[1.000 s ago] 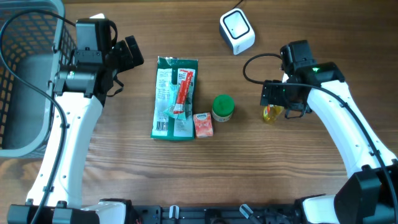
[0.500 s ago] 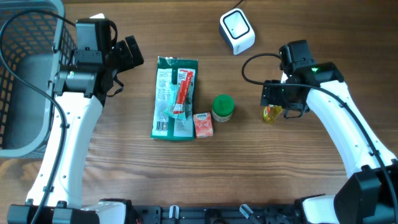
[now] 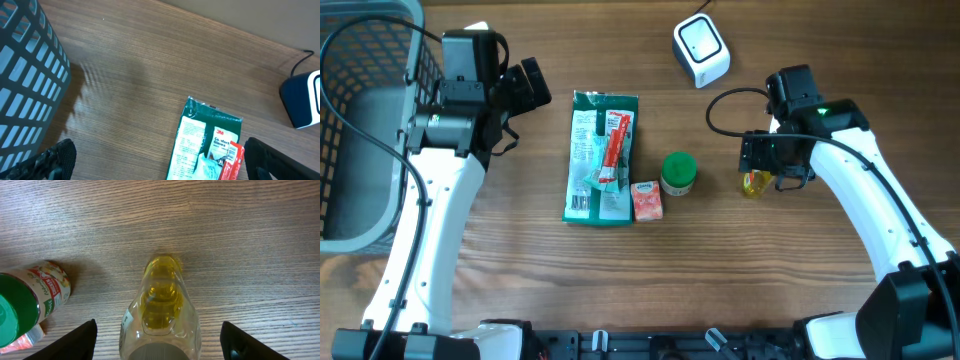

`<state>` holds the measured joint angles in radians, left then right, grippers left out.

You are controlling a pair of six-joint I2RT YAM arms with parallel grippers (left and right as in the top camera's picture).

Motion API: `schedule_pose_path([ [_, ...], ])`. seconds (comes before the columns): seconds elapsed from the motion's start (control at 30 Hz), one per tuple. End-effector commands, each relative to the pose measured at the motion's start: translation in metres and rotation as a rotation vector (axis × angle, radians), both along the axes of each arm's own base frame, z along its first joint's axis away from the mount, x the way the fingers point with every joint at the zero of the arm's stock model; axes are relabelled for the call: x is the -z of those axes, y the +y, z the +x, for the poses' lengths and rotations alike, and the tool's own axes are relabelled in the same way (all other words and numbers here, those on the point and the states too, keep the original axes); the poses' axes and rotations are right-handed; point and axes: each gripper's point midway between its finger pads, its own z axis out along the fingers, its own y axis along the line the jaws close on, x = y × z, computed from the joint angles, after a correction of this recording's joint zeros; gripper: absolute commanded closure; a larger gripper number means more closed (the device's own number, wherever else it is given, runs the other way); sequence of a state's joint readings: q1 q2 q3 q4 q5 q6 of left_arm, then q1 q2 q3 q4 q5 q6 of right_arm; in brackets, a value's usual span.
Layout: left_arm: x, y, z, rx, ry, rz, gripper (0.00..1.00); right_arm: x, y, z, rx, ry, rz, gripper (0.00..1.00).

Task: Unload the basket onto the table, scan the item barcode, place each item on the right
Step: 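Lower the right gripper around the yellow bottle and close it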

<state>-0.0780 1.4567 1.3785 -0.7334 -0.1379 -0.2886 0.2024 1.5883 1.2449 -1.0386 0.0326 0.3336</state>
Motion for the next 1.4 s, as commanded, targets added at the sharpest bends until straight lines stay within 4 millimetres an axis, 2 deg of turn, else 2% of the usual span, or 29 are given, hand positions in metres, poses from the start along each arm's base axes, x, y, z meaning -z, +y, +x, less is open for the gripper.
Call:
schedule_pose_path([
  [0.0,-0.007,0.003,0.002,0.007,-0.016,0.022,0.00,0.011,0.002,-0.005,-0.028,0.042,-0.004,0.21],
  [0.23,-0.007,0.003,0.002,0.007,-0.016,0.022,0.00,0.020,0.003,-0.004,-0.036,0.068,-0.010,0.23],
  [0.47,-0.007,0.003,0.002,0.007,-0.016,0.022,0.00,0.020,0.003,-0.005,-0.036,0.070,-0.010,0.28],
  [0.87,-0.007,0.003,0.002,0.007,-0.016,0.022,0.00,0.021,0.003,-0.008,-0.036,0.082,-0.012,0.30],
  [1.13,-0.007,0.003,0.002,0.007,-0.016,0.022,0.00,0.021,0.002,-0.009,-0.036,0.089,-0.013,0.36],
  [1.37,-0.007,0.003,0.002,0.007,-0.016,0.022,0.00,0.030,0.001,-0.013,-0.028,0.099,-0.014,0.36],
])
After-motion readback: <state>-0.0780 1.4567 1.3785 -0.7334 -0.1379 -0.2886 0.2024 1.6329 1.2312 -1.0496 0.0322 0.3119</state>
